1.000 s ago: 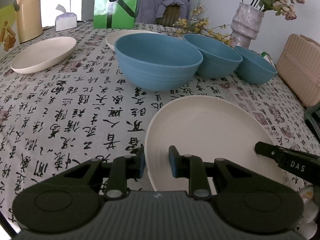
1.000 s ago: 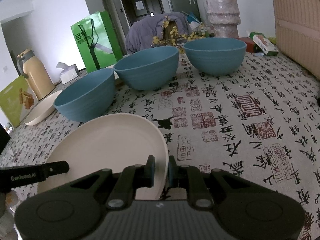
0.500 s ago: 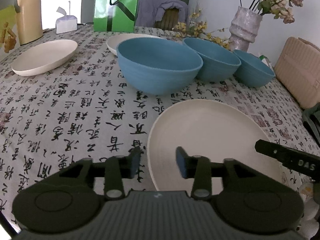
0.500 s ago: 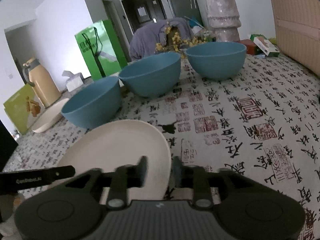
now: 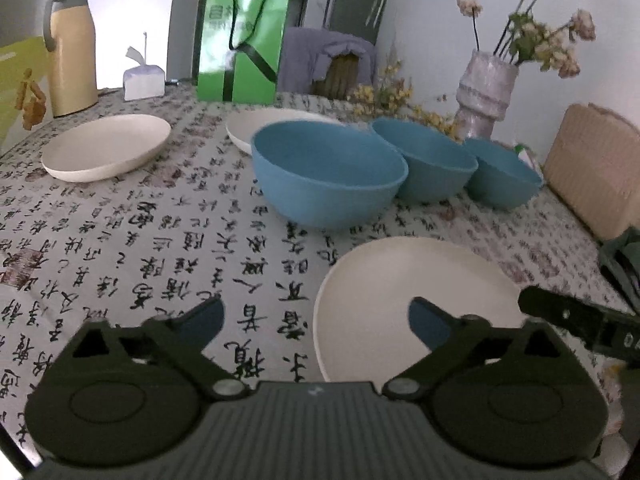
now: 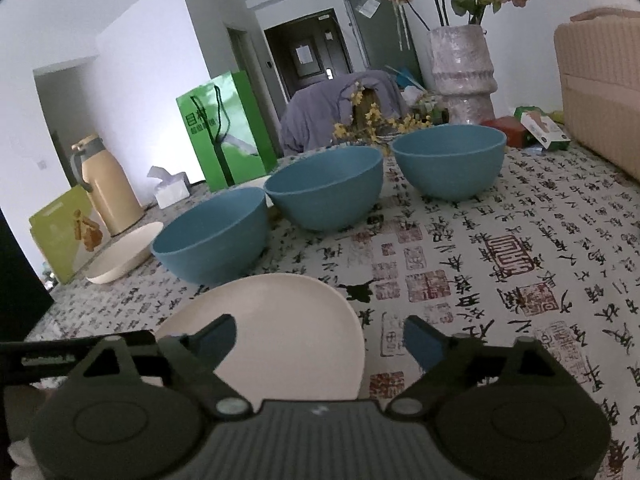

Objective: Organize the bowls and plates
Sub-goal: 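Pull both grippers back from the placed plate toward the thermos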

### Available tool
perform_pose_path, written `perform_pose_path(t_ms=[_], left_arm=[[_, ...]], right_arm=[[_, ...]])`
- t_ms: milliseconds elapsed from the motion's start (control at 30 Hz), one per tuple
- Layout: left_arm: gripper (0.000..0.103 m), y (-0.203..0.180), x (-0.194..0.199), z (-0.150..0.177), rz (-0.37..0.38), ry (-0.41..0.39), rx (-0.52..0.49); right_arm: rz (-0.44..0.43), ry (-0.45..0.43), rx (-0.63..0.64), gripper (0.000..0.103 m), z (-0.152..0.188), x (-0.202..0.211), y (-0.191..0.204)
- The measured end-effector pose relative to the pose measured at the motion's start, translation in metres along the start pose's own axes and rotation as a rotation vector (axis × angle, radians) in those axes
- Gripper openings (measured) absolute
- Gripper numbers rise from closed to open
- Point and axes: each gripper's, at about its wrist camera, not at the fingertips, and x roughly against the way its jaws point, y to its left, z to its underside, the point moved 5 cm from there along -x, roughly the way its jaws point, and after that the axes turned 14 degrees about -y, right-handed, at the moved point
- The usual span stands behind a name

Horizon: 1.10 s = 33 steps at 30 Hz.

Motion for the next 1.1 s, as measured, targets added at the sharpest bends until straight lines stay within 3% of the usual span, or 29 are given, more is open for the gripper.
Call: perform_pose_path(t_ms=[667,833,1100], left_arm=[[0.103,0.014,0.031,-0.007,0.007,-0.184,-0.104],[0.103,0.026,0.035,-0.01,0.019,-0.183,-0.071],[0.103,0.049,0.043,-0.014,-0.021,-0.2,-0.029]], right_arm=[[-0.002,-0.044,0.011,0.103,0.002,0.006,0.004],[-0.005,-0.05,0.014,0.103,0.004,0.009,0.005],[-0.015,-0.057,0.005,0.103,0.006,0.01,0.007]])
